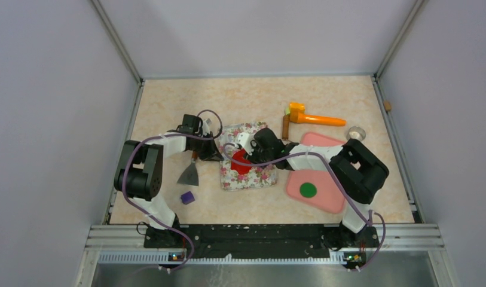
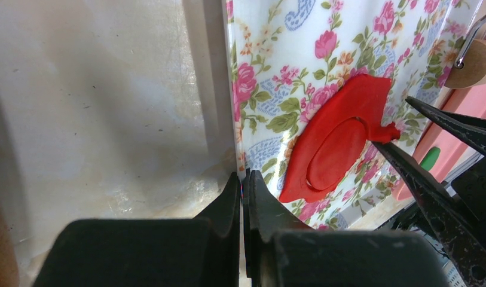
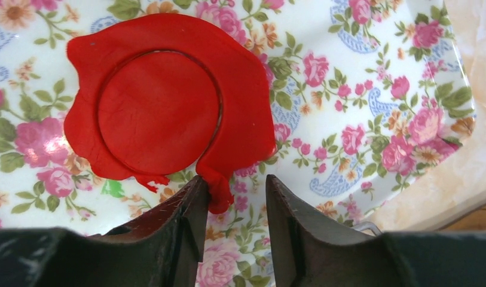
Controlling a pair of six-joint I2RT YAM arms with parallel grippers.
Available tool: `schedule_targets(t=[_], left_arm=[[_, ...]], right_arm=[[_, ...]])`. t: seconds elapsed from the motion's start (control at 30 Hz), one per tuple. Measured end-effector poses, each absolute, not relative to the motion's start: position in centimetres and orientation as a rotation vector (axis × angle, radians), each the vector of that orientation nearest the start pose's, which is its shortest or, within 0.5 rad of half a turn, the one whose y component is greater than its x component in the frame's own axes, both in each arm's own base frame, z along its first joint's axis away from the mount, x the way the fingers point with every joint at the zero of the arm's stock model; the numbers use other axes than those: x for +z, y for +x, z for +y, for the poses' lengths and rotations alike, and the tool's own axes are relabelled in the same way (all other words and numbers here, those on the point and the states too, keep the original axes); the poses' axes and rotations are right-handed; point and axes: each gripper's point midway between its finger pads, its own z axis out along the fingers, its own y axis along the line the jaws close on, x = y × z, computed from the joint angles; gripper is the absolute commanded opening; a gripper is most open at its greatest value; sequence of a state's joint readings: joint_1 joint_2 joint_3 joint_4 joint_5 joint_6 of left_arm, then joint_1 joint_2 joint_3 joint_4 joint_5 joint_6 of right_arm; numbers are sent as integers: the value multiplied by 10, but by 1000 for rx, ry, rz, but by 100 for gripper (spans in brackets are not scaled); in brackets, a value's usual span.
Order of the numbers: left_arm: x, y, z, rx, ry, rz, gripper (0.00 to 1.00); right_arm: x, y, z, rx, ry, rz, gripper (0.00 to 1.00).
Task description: Roll out the dumpling wrappers from the dough
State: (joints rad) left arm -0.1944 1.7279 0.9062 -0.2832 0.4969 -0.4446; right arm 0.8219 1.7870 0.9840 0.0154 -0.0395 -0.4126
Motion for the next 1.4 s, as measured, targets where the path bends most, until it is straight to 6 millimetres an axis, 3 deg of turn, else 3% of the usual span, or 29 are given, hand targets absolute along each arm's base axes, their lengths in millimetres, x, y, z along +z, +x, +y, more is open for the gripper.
schedule_targets(t=[0.3, 0.5, 0.57, 0.8, 0.97, 1.07, 1.2, 1.4], left_arm=[[22, 312, -163, -868, -177, 2728, 0], [22, 313, -164, -877, -170, 2729, 0], [22, 313, -165, -878, -169, 2729, 0], [22, 313, -165, -885, -169, 2729, 0], [22, 313, -165, -890, -167, 2729, 0], [22, 313, -165, -893, -163, 2733, 0], [22, 314, -166, -906, -150, 2738, 0], [23, 314, -167, -908, -139, 2736, 0]], right_arm=[[49, 328, 315, 126, -1400, 1851, 15], [73, 341, 333, 141, -1366, 1788, 13], [74, 340, 336, 152, -1366, 1785, 15], [68, 321, 341, 286, -1456, 1840, 39], [59, 282, 333, 456, -1749, 1773, 40], [52, 270, 322, 494, -1869, 1735, 40], [52, 273, 316, 481, -1948, 1662, 39], [55, 287, 324, 436, -1987, 1571, 39]])
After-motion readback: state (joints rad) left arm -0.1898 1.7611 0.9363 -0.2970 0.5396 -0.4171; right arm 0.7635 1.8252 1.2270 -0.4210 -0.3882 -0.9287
